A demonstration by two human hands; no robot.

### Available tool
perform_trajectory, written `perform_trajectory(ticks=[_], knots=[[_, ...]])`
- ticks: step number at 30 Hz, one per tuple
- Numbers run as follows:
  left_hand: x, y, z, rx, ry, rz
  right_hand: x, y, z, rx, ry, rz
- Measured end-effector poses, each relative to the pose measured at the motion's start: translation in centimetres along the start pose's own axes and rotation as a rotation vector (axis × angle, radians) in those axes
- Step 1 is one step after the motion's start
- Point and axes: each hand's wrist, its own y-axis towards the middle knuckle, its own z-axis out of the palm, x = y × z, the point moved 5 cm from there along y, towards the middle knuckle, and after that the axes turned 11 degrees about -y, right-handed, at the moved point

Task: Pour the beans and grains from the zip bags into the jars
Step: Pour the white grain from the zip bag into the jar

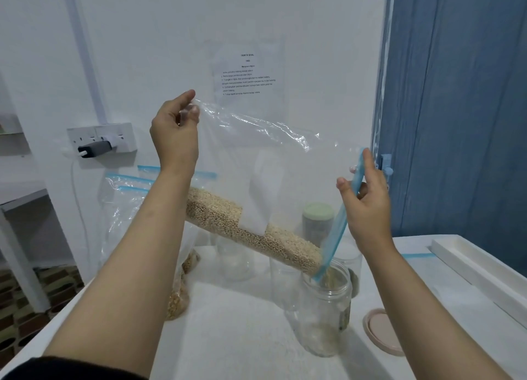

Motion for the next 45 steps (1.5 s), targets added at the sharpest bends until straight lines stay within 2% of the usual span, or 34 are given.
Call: perform_trajectory(ticks=[45], knots=[[-1.5, -0.5, 1.0, 0.033, 0.038, 0.029, 0.8, -1.5, -1.5, -0.003, -0.072, -0.015]])
